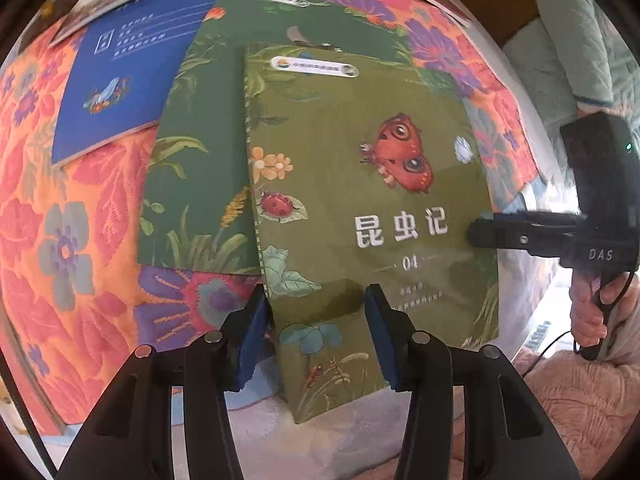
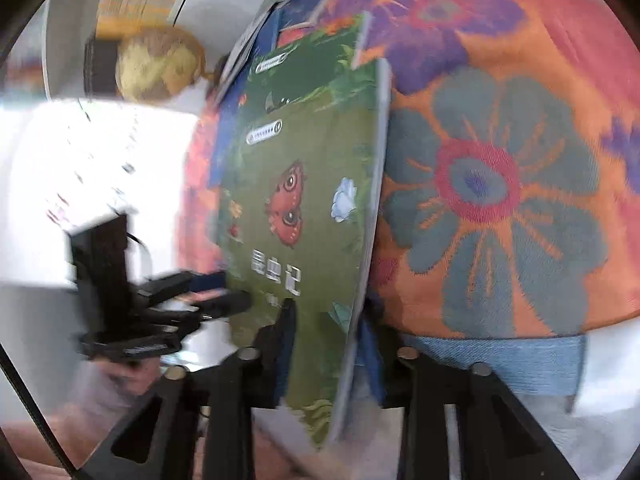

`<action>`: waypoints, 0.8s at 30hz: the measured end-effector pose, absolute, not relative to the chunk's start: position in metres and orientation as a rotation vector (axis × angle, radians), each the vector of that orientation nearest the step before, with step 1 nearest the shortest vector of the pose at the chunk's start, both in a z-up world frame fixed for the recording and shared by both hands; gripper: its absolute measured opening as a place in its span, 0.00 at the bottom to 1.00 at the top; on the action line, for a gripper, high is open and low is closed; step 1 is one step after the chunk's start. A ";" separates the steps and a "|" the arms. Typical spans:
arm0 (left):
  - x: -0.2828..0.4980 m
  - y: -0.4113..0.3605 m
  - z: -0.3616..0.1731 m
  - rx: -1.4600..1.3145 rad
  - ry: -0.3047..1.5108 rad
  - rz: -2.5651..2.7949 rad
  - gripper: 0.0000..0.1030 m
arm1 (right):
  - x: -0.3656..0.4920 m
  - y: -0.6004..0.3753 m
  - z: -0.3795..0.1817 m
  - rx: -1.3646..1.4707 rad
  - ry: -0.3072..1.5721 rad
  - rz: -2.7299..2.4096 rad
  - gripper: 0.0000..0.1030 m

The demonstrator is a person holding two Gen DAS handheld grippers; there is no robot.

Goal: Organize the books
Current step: 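Carry the butterfly book with both tools toward the stacked books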

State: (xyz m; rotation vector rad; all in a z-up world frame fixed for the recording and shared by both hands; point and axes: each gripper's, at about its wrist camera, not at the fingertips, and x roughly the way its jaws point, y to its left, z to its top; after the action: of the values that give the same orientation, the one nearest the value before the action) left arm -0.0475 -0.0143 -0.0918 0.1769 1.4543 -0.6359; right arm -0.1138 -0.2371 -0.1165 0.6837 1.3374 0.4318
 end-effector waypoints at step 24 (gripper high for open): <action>-0.063 0.006 -0.041 0.167 1.366 -0.783 0.43 | -0.137 -0.181 -0.038 0.469 1.201 0.328 0.24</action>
State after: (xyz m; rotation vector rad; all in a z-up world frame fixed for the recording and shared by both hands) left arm -0.0635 0.0059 -0.0413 0.1674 1.3656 -0.7828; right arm -0.1371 -0.1806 -0.0383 0.4694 1.2006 0.3278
